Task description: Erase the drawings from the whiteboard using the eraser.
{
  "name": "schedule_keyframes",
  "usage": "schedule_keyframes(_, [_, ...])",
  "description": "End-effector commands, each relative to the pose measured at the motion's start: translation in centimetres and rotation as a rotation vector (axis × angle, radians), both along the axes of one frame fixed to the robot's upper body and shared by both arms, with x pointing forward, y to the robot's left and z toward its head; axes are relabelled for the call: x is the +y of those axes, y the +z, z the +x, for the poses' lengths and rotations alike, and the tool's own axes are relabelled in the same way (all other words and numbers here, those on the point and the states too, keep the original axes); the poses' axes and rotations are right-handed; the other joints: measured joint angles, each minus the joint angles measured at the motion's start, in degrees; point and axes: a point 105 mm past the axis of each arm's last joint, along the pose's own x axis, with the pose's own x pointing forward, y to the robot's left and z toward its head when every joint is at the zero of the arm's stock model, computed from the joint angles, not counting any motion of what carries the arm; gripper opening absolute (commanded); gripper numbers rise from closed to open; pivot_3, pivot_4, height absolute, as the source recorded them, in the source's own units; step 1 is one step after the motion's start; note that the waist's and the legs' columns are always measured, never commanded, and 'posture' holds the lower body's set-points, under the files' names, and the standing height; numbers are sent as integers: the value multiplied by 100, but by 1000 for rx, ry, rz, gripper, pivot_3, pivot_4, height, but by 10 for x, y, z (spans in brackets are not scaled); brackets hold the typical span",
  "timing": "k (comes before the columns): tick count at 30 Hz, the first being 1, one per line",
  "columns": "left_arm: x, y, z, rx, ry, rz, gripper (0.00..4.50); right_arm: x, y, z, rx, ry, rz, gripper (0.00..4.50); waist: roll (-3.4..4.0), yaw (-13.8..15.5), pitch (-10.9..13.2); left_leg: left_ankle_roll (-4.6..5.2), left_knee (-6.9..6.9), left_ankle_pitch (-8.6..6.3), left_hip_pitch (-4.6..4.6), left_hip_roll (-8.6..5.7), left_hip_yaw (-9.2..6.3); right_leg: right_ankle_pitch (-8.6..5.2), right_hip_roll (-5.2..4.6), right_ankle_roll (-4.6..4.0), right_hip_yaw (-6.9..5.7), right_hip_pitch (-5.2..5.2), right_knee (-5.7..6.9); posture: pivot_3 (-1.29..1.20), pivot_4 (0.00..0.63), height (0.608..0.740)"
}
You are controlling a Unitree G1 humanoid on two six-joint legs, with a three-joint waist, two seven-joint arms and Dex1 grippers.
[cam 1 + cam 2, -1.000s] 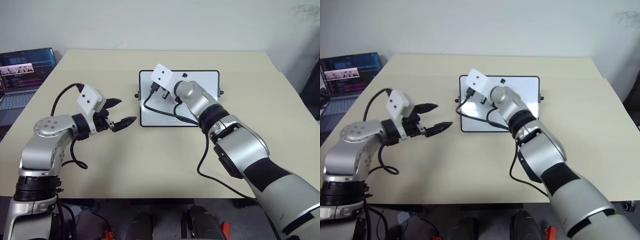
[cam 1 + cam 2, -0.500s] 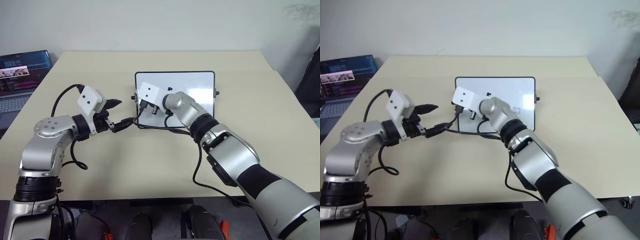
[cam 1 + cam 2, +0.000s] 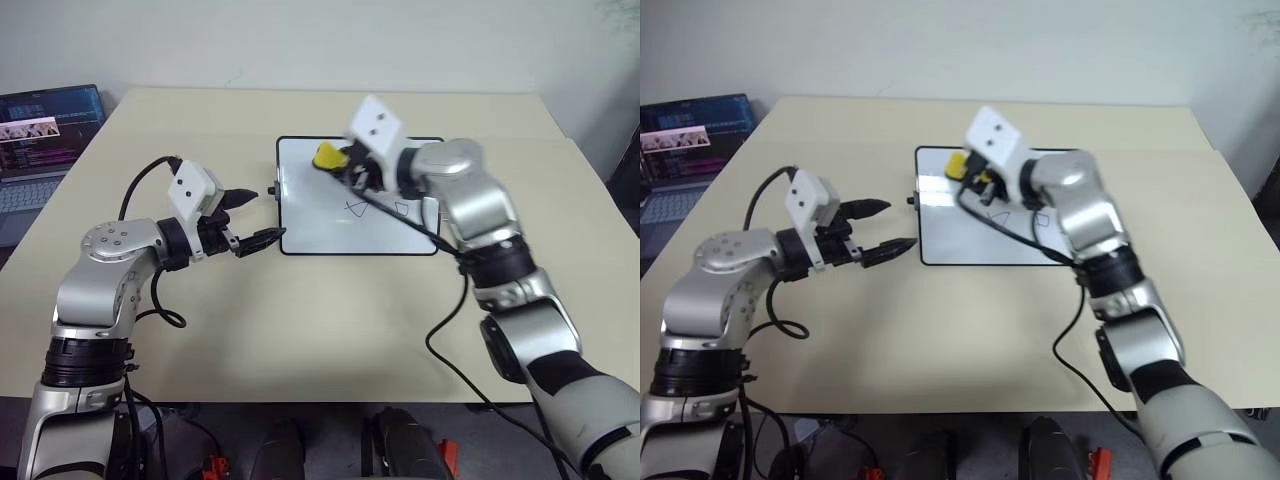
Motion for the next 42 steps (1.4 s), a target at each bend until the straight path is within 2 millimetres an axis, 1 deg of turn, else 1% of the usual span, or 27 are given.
schedule_keyframes(1, [-5, 13, -1, -53, -32, -13, 4500, -27, 15, -32, -56, 77, 129, 1113, -1, 17, -1, 0, 1, 0, 0, 0, -3, 0, 0, 0, -3, 1, 1, 0, 150, 740])
schedule_keyframes(3, [-5, 12, -1, -51, -35, -15, 4500, -50, 7, -43, -49, 81, 165, 1113, -1, 22, 0, 1, 4, 0, 2, 0, -5, -1, 1, 0, -7, 7, 2, 0, 150, 740])
schedule_keyframes(5, [-4, 12, -1, -51, -35, -15, 4500, -66, 3, -48, -63, 66, 199, 1112, -1, 31, 0, 1, 12, 0, 2, -2, -4, 0, 0, 0, -6, 12, 3, 0, 150, 740])
schedule_keyframes(8, [-3, 12, -1, -49, -36, -15, 4500, -85, -1, -51, -71, 28, 249, 1112, 1, -2, 1, 1, 21, 1, 9, -3, 0, 0, 0, 0, 0, 14, 11, 0, 150, 740])
schedule_keyframes(11, [-2, 13, 1, -47, -37, -15, 4500, -109, -2, -53, -72, -24, 379, 1112, 0, -3, 1, 2, 18, 1, 18, 1, 0, 0, 6, 0, 2, 19, 14, 0, 150, 740])
schedule_keyframes(15, [-1, 14, 1, -44, -38, -19, 4500, -137, 0, -55, -84, -88, 506, 1112, 0, 18, 1, 2, 20, 1, 17, -2, 3, 0, 3, 0, 4, 23, 8, 0, 150, 740])
schedule_keyframes(19, [0, 12, 1, -38, -37, -22, 4500, -149, -2, -60, -61, -100, 553, 1112, 0, 15, 1, 2, 19, 1, 19, -1, 2, 1, 4, 0, 3, 23, 11, 0, 150, 740])
schedule_keyframes(26, [1, 10, 1, -30, -35, -28, 4500, -181, -26, -57, 0, -202, 537, 1112, 1, 26, 1, 2, 20, 1, 19, -1, 2, 0, 3, 0, 3, 25, 10, 0, 150, 740])
schedule_keyframes(28, [1, 9, 1, -27, -33, -25, 4500, -185, -36, -58, 42, -214, 507, 1112, 1, 26, 1, 2, 20, 1, 20, -1, 2, 0, 4, 0, 3, 25, 11, 0, 150, 740])
schedule_keyframes(29, [1, 9, 1, -26, -32, -24, 4500, -187, -49, -59, 101, -237, 460, 1112, 1, 27, 1, 2, 20, 1, 19, -1, 3, 0, 4, 0, 4, 25, 10, 0, 150, 740])
schedule_keyframes(30, [2, 8, 1, -26, -31, -24, 4500, -189, -58, -60, 142, -253, 427, 1112, 1, 32, 1, 2, 20, 1, 19, -1, 4, 0, 3, 0, 4, 25, 10, 0, 150, 740])
schedule_keyframes(32, [2, 8, 1, -24, -30, -23, 4500, -193, -73, -63, 195, -273, 369, 1112, 1, 37, 1, 2, 20, 1, 18, -2, 4, 0, 3, 0, 4, 26, 9, 0, 150, 740])
schedule_keyframes(35, [1, 6, 1, -21, -30, -22, 4500, -200, -77, -64, 217, -302, 346, 1112, 1, 25, 1, 2, 22, 1, 20, -2, 5, 0, 3, 0, 7, 27, 11, 0, 150, 740])
schedule_keyframes(38, [1, 6, 2, -19, -31, -20, 4500, -203, -80, -65, 226, -310, 320, 1112, 1, 26, 1, 2, 22, 1, 28, -2, 13, 0, 4, 1, 13, 30, 14, 0, 150, 740])
schedule_keyframes(42, [0, 8, 3, -24, -33, -21, 4500, -202, -76, -64, 212, -307, 326, 1112, 0, 29, 1, 2, 22, 1, 29, -1, 12, 0, 4, 1, 13, 31, 13, 0, 150, 740])
